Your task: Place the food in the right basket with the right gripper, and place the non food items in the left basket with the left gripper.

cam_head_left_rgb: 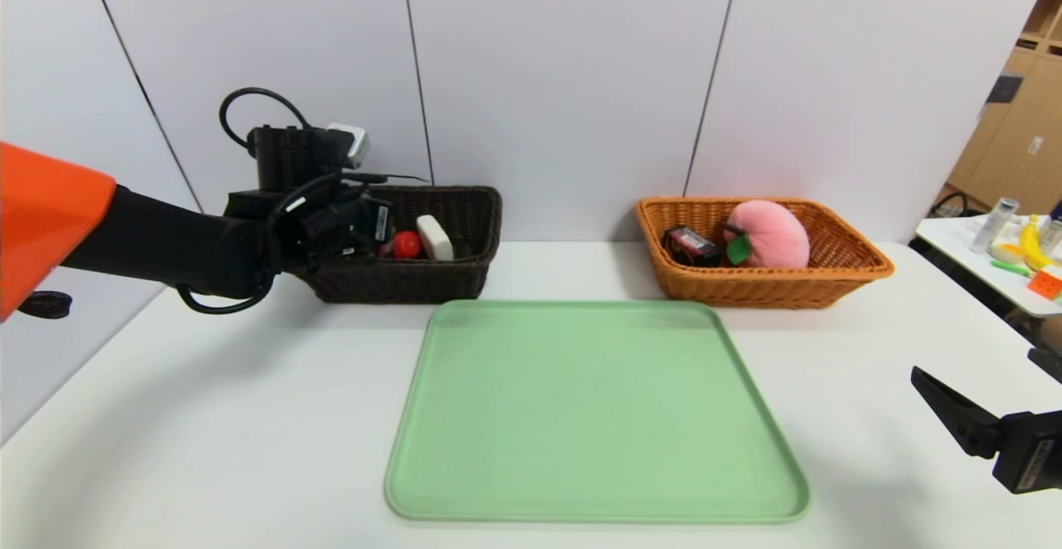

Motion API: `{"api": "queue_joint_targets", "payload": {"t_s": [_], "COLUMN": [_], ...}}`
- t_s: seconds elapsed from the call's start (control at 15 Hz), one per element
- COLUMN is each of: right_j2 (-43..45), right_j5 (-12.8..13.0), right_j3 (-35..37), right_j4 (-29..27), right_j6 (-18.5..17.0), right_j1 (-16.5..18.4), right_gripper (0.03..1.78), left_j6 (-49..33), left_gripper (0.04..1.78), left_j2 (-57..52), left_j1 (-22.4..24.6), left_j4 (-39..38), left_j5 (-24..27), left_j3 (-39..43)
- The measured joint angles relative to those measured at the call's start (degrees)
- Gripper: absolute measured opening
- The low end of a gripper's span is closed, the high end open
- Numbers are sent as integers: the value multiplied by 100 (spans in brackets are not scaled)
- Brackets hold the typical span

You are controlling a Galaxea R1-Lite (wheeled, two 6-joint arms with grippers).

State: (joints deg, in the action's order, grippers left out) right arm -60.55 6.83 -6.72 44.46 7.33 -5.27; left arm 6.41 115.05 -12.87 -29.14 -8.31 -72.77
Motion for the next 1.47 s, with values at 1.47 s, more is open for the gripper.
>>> {"api": "queue_joint_targets", "payload": {"t_s": [1.47], "right_j2": [1970], "right_j5": [-135], "right_j3": [-590], "right_j4": [-1960], "right_j6": [251], "right_j1": [177], "right_gripper": [170], "left_j6": [196], "left_gripper": [166], "left_j2": [-5803], "left_j1": [731], "left_j4": [541], "left_j5": [-485], "left_j3": [5080]}}
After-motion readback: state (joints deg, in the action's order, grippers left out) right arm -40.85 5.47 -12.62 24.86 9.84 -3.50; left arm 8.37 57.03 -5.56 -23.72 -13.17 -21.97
